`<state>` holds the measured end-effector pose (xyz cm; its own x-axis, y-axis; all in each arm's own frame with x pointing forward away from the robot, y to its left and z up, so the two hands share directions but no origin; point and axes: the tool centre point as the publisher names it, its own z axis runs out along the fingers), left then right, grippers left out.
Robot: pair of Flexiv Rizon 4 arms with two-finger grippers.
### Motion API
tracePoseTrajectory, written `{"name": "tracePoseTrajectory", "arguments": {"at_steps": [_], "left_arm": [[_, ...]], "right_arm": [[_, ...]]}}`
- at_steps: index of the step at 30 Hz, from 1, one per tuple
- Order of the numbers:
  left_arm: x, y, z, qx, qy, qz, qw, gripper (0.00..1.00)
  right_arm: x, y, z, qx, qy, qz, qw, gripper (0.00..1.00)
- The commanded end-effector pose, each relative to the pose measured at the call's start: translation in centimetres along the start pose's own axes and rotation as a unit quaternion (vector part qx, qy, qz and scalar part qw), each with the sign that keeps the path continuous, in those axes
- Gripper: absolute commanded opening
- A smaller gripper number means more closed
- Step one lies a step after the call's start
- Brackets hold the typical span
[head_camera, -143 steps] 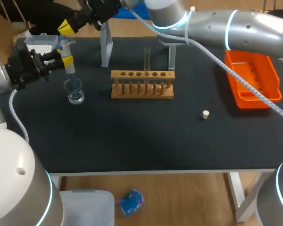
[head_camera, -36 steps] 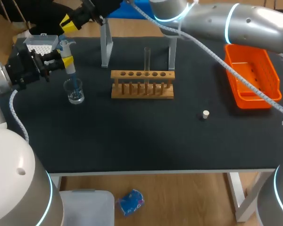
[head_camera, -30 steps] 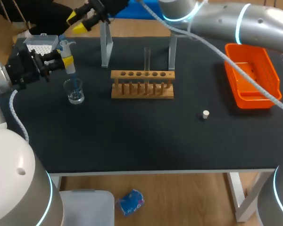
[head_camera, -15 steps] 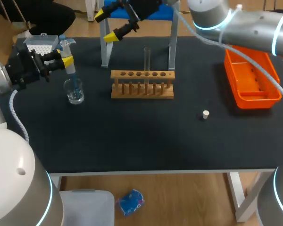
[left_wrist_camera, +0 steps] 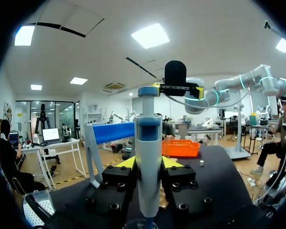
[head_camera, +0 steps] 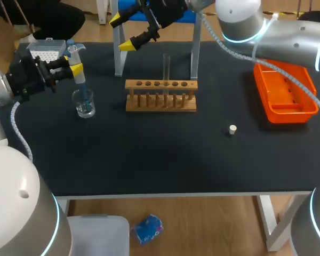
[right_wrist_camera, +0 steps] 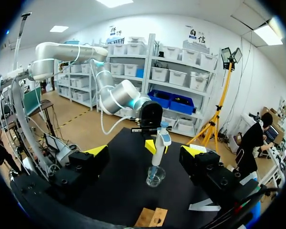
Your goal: Invert the test tube, pick up the pipette, mount the tip to pipette, aspirate from beaker and dispense into the tube, eject the tip, return the pipette, and cap with the stopper.
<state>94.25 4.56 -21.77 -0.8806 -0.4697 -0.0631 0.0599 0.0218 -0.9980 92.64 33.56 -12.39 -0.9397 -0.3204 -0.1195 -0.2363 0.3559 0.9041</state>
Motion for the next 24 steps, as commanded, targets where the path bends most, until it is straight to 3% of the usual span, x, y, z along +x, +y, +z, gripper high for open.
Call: {"name": "tracePoseTrajectory", "arguments": {"at_steps": [1, 8, 15, 24], "left_arm": [[0.0, -0.3, -0.1, -0.004, -0.001, 0.004, 1.0, 0.0], [0.2, -1.7, -0.5, -0.012, -0.007, 0.012, 1.0, 0.0], [0.2, -3.4, -0.8, -0.019, -0.014, 0.018, 1.0, 0.0], [0.3, -3.2, -0.5, -0.013, -0.016, 0.014, 1.0, 0.0]], "right_arm": [[0.1, 0.0, -0.1, 0.001, 0.001, 0.001, 1.0, 1.0], [0.9, -0.4, -1.0, 0.01, -0.017, 0.008, 1.0, 1.0], [2.3, -1.9, -3.7, 0.024, -0.054, 0.033, 0.998, 1.0], [4.4, -4.9, -7.6, 0.036, -0.111, 0.076, 0.99, 1.0]]}}
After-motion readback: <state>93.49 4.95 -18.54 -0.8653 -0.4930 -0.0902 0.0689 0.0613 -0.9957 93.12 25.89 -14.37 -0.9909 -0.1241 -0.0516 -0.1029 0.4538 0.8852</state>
